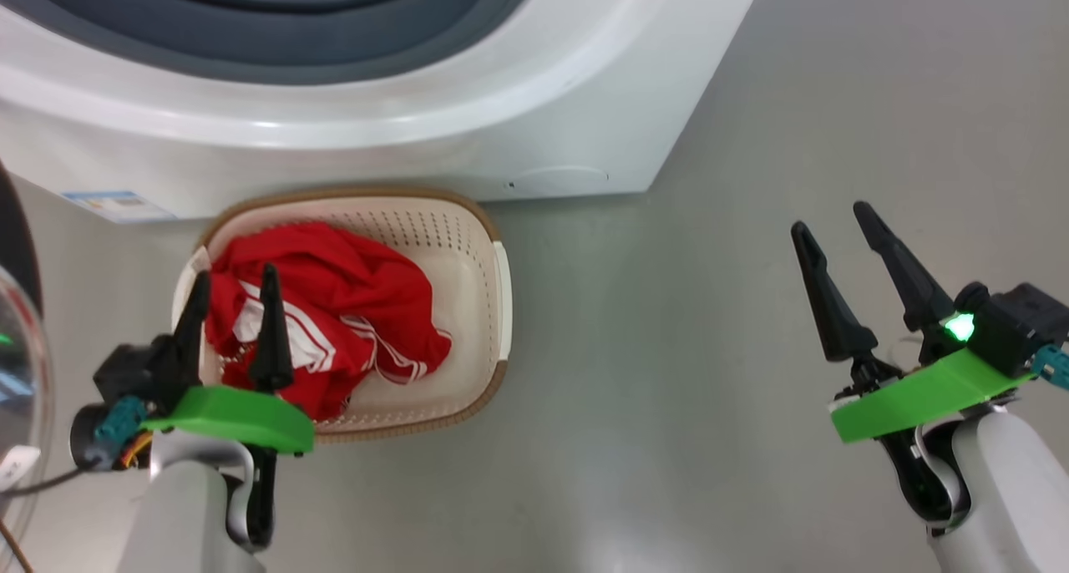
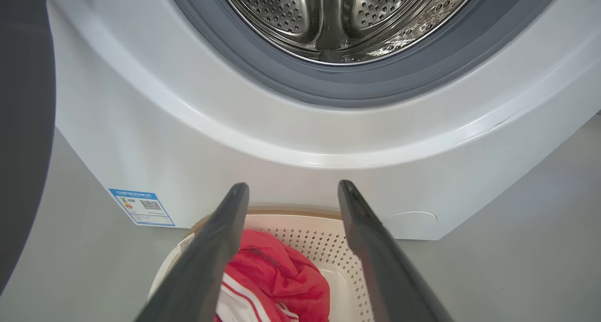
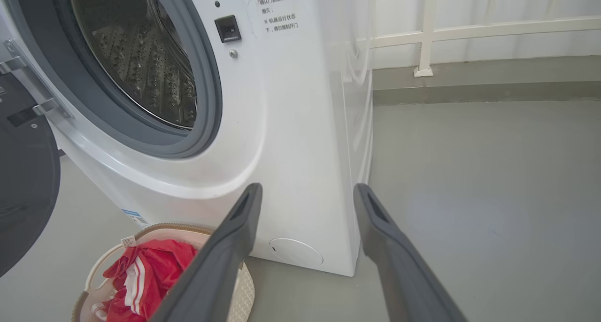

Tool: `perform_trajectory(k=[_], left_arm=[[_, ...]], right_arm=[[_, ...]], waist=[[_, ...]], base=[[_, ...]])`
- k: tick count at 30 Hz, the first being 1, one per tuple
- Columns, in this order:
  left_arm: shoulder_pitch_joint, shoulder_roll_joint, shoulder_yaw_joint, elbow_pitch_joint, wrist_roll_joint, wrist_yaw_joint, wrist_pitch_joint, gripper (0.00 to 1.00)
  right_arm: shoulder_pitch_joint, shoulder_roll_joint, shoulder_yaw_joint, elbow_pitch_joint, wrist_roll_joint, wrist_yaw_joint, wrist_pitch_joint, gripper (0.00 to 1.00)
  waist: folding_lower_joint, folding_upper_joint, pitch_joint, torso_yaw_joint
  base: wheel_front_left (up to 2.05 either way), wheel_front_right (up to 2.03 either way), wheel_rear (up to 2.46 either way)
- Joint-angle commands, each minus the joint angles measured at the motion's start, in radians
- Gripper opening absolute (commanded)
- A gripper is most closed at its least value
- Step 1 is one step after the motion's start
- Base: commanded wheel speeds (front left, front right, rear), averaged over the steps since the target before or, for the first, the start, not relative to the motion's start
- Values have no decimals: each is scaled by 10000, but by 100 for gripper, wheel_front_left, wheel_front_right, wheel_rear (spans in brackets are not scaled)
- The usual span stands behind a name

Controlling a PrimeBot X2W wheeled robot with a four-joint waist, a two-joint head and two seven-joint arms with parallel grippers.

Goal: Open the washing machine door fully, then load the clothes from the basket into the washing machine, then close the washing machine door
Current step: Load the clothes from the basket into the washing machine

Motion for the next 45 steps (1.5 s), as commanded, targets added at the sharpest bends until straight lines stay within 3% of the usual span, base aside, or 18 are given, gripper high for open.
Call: perform_trajectory(k=[1, 15, 31, 45], left_arm=[[-280, 233, 323, 1, 73, -44, -92, 100], [-2486, 737, 616, 3347, 79, 22, -92, 100], [-5056, 1136, 922, 7065, -368, 440, 342, 100], [-6420, 1580, 1378, 8040, -976, 1340, 1395, 100]], right_arm=[[-116, -44, 196, -292, 84, 16, -120, 100], [-902, 150, 472, -460, 88, 16, -120, 100], [-1407, 404, 608, -585, 107, 16, -120, 100], [-1785, 677, 652, -733, 104, 16, -120, 100]], waist=[[0, 0, 400, -78], [0, 0, 1767, -398], [0, 0, 3163, -859], [0, 0, 4198, -1276]], base=[[0, 0, 0], [0, 0, 0], [0, 0, 0], [0, 0, 0]])
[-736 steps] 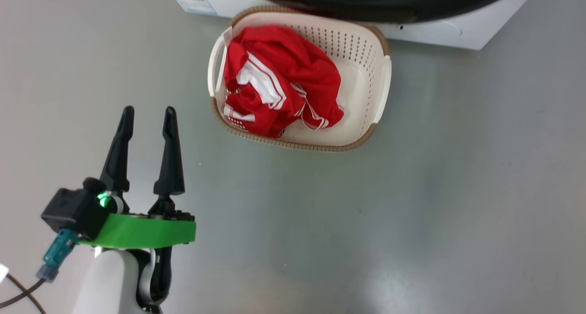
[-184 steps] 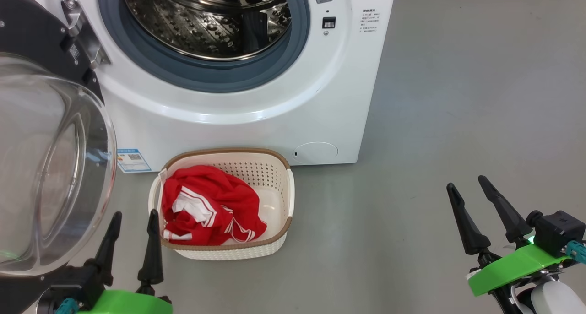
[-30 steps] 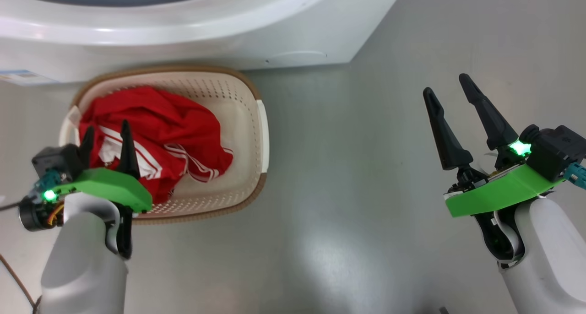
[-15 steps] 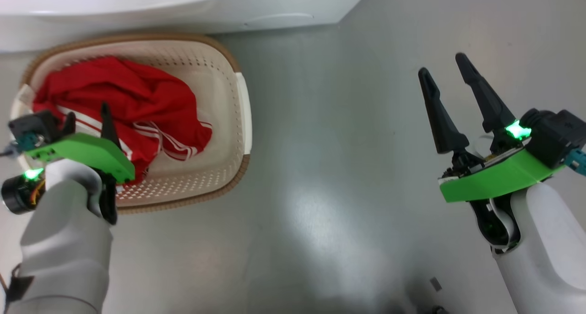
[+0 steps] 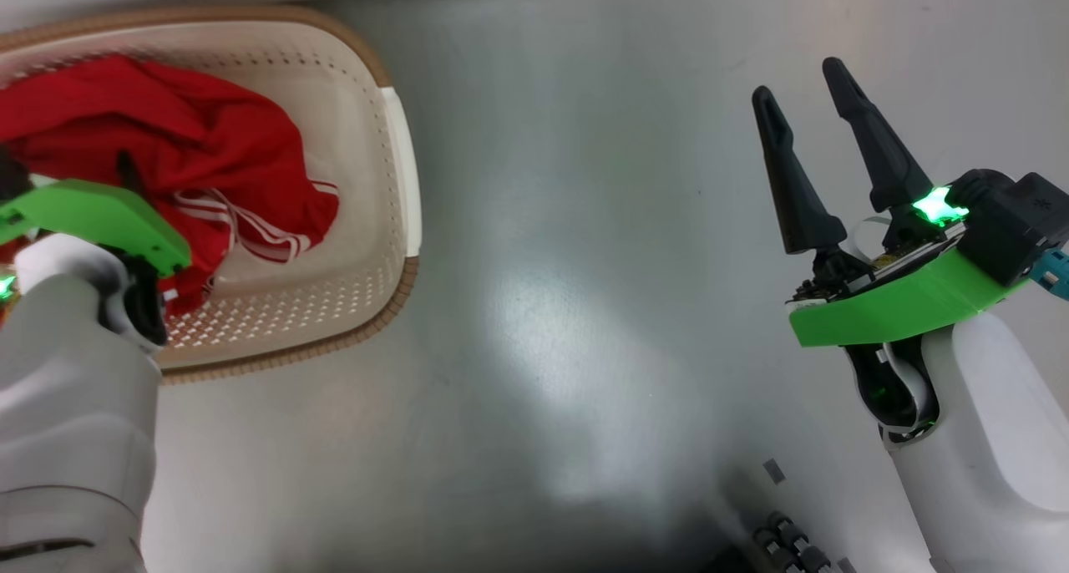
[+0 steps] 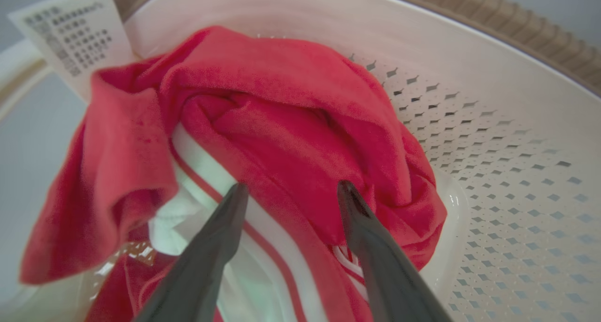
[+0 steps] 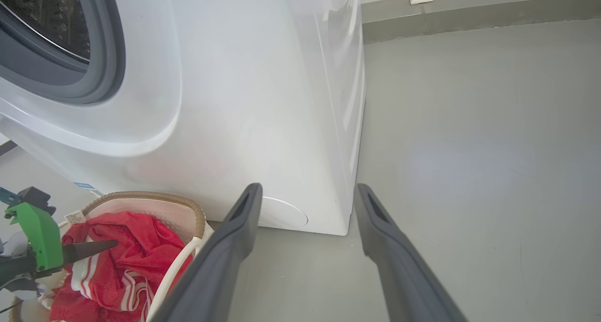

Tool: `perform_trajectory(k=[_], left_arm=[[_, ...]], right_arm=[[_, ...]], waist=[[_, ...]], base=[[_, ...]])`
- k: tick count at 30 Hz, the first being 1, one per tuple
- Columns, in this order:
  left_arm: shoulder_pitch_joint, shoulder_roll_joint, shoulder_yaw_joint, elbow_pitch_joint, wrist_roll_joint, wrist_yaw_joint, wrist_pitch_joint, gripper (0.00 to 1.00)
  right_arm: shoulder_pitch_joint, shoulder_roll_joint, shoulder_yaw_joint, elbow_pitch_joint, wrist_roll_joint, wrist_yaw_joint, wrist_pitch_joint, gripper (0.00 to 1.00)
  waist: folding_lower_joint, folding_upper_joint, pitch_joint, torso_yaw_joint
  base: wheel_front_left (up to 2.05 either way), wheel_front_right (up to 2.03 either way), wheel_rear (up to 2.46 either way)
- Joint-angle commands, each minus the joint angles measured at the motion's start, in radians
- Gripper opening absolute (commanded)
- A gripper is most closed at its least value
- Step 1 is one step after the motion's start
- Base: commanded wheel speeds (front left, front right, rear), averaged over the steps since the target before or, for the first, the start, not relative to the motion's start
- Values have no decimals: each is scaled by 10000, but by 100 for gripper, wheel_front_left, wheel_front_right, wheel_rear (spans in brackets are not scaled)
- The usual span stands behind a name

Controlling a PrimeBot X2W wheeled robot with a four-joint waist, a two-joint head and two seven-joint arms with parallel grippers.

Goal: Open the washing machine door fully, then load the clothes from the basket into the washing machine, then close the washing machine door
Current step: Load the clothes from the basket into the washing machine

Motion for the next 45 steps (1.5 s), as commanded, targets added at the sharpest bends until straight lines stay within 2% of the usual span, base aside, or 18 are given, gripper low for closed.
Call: perform_trajectory(k=[1, 5, 14, 25, 26, 27, 28, 29, 39, 45], left_arm=[[107, 517, 266, -13, -210, 256, 143, 100], [-21, 569, 488, 51, -498, 439, 469, 100], [-147, 541, 534, 102, -742, 287, 703, 100], [-284, 939, 320, 122, -665, 397, 106, 100], [-330, 970, 307, 122, -666, 388, 34, 97], [-371, 990, 286, 123, -663, 373, -12, 65], [-402, 1000, 265, 124, -662, 351, -45, 27], [-422, 1000, 239, 126, -658, 328, -83, 0], [-258, 980, 41, 150, -687, 46, -295, 0], [95, 1002, -122, 160, -677, -360, -543, 0]], right_arm=[[257, 95, 232, -252, 96, 16, -48, 100], [193, 165, 257, -253, 104, 16, -48, 100], [171, 205, 266, -280, 103, 16, -48, 100], [238, 244, 192, -378, 75, 16, -48, 100], [241, 247, 188, -383, 73, 16, -48, 100], [235, 252, 186, -385, 67, 16, -48, 100], [225, 259, 184, -381, 61, 16, -48, 100], [213, 265, 185, -370, 53, 16, -48, 100], [44, 271, 358, -243, 75, 16, -48, 100], [81, 257, 416, -119, 99, 16, -48, 100]], waist=[[0, -1, 238, -163], [0, -1, 386, -248], [0, -1, 602, -416], [0, -1, 992, -704], [0, -1, 1017, -707], [0, -1, 1037, -707], [0, -1, 1048, -701], [0, -1, 1051, -690], [0, -1, 758, -604], [0, -1, 271, -558]], base=[[0, 0, 0], [0, 0, 0], [0, 0, 0], [0, 0, 0], [0, 0, 0], [0, 0, 0], [0, 0, 0], [0, 0, 0], [0, 0, 0], [0, 0, 0]])
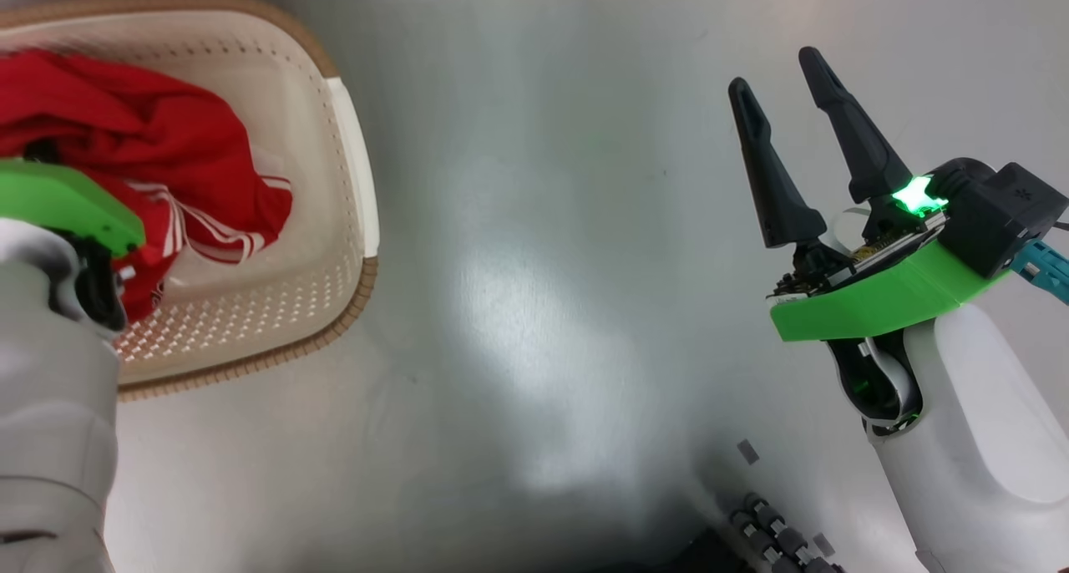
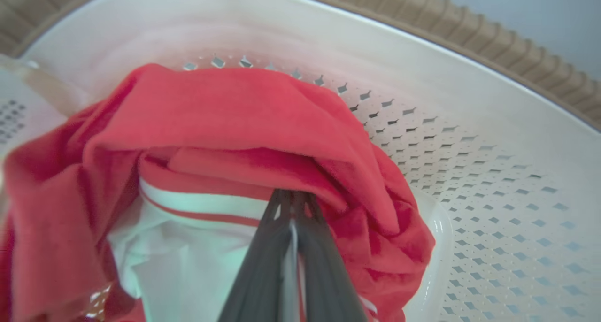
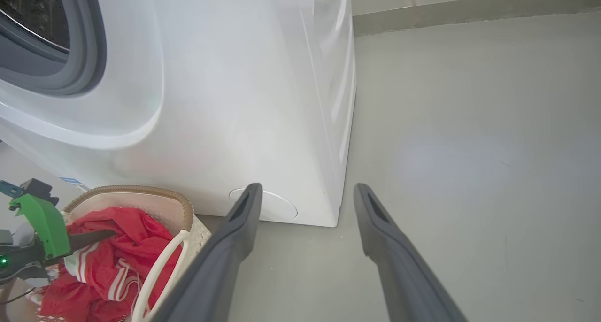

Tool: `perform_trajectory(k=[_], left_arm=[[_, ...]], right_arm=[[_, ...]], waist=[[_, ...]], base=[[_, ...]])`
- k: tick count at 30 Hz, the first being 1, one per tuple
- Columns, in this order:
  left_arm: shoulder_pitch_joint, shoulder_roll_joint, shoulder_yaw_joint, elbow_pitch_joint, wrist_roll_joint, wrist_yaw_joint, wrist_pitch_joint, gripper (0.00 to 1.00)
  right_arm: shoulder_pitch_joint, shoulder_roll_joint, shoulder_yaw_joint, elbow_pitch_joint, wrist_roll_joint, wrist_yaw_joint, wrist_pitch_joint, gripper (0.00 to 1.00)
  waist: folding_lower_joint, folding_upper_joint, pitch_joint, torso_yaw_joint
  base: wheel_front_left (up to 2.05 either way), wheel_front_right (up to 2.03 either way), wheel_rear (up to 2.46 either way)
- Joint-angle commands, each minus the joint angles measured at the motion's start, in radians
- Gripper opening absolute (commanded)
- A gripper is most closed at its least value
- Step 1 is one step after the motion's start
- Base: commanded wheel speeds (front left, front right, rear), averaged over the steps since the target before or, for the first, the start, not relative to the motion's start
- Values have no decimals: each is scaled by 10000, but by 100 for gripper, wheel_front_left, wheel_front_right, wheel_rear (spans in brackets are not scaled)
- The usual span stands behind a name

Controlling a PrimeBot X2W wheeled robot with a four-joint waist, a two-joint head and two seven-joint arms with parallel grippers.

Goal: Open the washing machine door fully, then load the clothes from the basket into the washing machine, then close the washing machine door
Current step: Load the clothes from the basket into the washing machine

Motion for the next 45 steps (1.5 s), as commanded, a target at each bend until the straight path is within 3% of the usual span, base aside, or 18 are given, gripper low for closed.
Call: perform_trajectory(k=[1, 10, 20, 45], left_arm=[[636, 428, 43, -52, -20, -126, -156, 0], [1364, 100, -316, -47, 67, -804, -698, 0], [2061, -216, -511, -471, 49, -1195, -973, 0], [5949, -992, -662, -5255, 419, -1400, -990, 0]], right_arm=[[379, 17, 173, -146, 102, 16, -46, 100], [585, -70, 241, 60, 153, 16, -46, 100], [906, -125, 239, 251, 222, 16, -46, 100], [2160, -412, 232, 632, 296, 16, -46, 100]], waist=[[0, 0, -316, 58], [0, 0, -1467, 335], [0, 0, -2571, 567], [0, 0, -5435, 1180]], base=[[0, 0, 0], [0, 0, 0], [0, 0, 0], [0, 0, 0]])
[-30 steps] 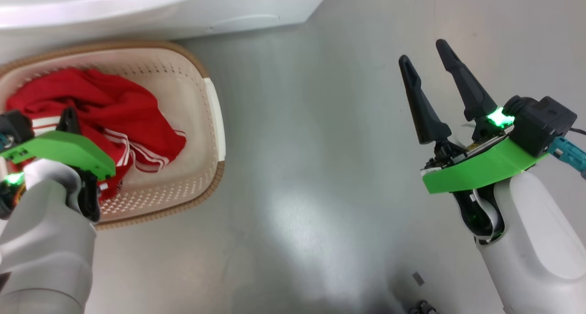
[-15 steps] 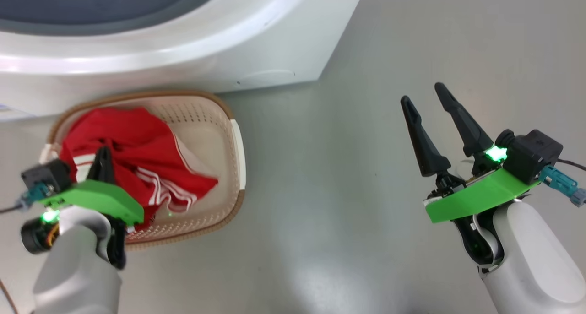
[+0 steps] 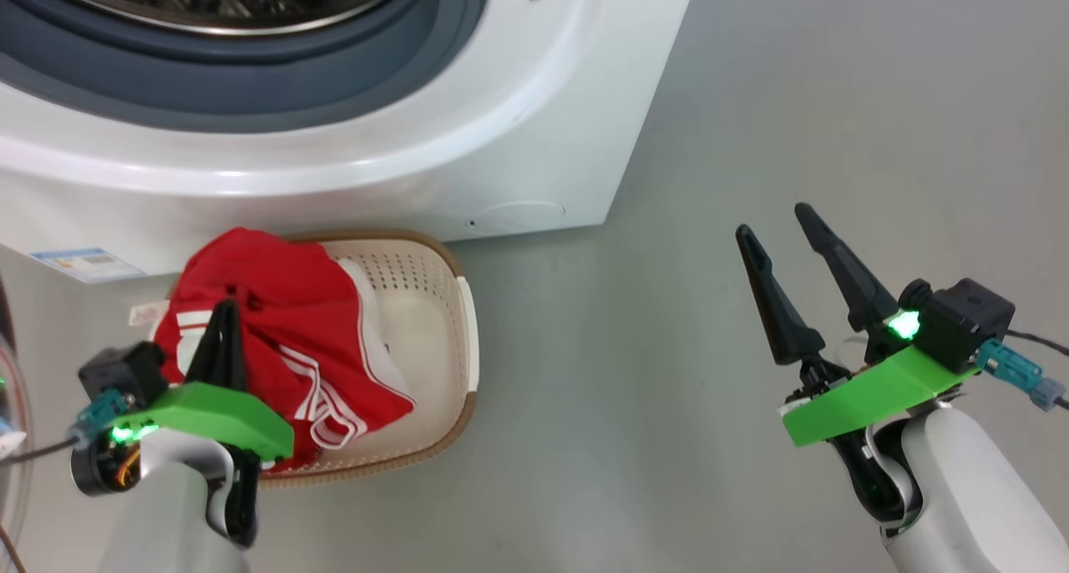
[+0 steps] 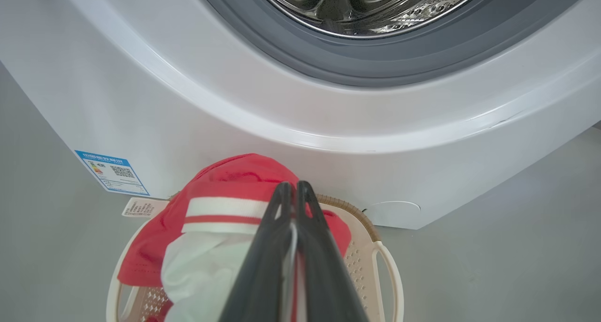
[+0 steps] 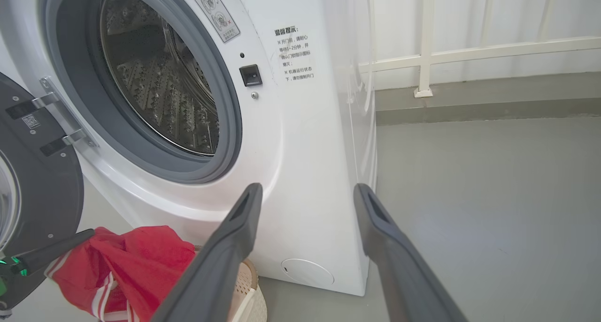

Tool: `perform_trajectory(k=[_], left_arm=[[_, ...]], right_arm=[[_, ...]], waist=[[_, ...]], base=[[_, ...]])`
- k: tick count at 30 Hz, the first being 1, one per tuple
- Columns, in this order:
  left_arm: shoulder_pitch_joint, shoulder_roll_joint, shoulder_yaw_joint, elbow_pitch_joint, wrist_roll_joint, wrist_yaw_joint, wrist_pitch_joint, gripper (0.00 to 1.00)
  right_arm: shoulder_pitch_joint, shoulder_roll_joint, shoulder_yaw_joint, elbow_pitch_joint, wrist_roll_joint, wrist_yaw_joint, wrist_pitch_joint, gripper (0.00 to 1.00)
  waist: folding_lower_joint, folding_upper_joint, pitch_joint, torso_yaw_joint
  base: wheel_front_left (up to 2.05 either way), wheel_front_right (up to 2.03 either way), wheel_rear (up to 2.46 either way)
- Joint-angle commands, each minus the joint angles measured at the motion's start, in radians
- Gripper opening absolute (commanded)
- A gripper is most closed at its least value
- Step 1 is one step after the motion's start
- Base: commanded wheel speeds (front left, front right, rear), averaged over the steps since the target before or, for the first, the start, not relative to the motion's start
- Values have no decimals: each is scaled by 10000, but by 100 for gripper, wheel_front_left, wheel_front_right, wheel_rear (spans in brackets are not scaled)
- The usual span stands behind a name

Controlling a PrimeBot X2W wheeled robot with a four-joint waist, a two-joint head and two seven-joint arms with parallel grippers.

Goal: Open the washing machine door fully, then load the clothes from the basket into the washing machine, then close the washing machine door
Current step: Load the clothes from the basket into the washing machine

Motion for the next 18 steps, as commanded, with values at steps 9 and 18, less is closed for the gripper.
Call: perform_trajectory(k=[9, 18], left_arm=[[1430, 243, -70, -2116, 89, -29, -122, 0], [2461, 294, -393, -3931, 129, -31, -122, 0]], right_arm=[[656, -80, 237, -88, 123, 16, -48, 100], [941, -151, 187, -37, 158, 16, -48, 100]], waist=[[0, 0, -1189, 144], [0, 0, -1718, 154]], base=[[0, 0, 0], [0, 0, 0]])
